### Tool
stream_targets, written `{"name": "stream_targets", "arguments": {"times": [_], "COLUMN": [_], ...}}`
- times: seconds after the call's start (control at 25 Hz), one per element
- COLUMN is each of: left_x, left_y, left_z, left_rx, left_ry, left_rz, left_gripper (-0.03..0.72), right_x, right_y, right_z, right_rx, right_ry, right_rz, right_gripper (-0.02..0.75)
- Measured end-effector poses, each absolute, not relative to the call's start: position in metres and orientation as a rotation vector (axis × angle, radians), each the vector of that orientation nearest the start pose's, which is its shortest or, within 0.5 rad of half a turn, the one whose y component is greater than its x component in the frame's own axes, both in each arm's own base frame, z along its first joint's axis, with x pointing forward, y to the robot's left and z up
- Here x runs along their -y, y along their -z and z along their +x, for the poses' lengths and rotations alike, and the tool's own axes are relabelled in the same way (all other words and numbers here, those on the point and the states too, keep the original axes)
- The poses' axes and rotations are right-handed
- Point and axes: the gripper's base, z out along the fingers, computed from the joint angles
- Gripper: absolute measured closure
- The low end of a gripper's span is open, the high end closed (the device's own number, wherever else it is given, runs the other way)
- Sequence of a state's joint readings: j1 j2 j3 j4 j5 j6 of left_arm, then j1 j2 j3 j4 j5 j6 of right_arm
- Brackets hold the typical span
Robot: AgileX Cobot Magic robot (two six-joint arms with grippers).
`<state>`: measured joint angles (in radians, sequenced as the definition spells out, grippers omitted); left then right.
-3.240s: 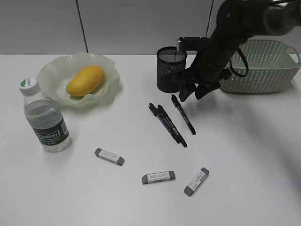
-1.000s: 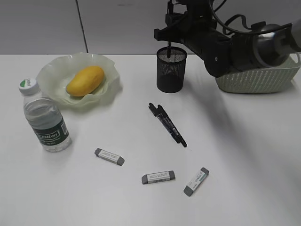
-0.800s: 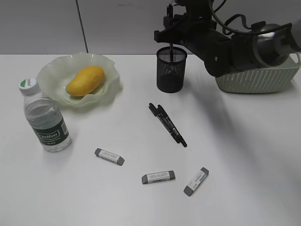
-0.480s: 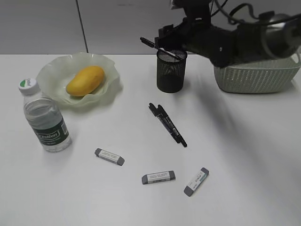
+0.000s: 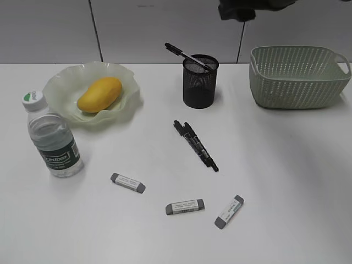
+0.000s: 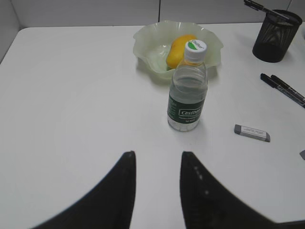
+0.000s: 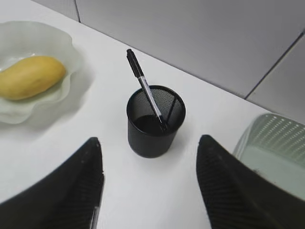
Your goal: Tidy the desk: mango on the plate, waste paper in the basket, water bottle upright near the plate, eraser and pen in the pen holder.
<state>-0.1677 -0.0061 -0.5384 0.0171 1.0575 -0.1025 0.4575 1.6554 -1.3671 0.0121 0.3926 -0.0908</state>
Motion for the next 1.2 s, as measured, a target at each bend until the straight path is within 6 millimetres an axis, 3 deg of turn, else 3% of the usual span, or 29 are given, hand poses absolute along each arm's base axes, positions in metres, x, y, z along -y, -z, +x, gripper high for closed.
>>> {"name": "stream_targets", "arguments": {"times": [0.24, 0.52, 0.68, 0.76, 0.92, 1.04, 1.2], "left_x": [-0.003, -0.003, -0.003, -0.003, -0.002, 0.000, 0.003], "left_y": [-0.288, -0.288, -0.288, -0.288, -0.289, -0.288, -0.287], "left_z": [-0.010, -0.010, -0.010, -0.010, -0.004, 0.006, 0.021], "left_rx": [-1.999, -1.999, -1.999, -1.999, -2.032, -2.092, -2.185], "left_ry": [0.153, 0.153, 0.153, 0.153, 0.151, 0.144, 0.118], "left_rz": [0.064, 0.064, 0.064, 0.064, 0.066, 0.068, 0.111], "left_gripper": [0.452, 0.452, 0.452, 0.452, 0.452, 0.450, 0.450], "right_x": [-0.154, -0.150, -0.139, -0.126, -0.091, -0.064, -0.034], "right_y": [-0.344, -0.306, -0.289, -0.284, -0.276, -0.271, -0.272], "right_z": [0.321, 0.318, 0.298, 0.275, 0.205, 0.148, 0.084], "right_rx": [-2.106, -2.190, -2.423, -2.578, -2.784, -2.812, -2.639], "right_ry": [-0.150, -0.134, -0.078, -0.041, 0.005, -0.003, -0.095], "right_rz": [-0.613, -0.614, -0.650, -0.650, -0.584, -0.512, -0.427], "right_gripper": [0.275, 0.282, 0.282, 0.282, 0.282, 0.282, 0.297]}}
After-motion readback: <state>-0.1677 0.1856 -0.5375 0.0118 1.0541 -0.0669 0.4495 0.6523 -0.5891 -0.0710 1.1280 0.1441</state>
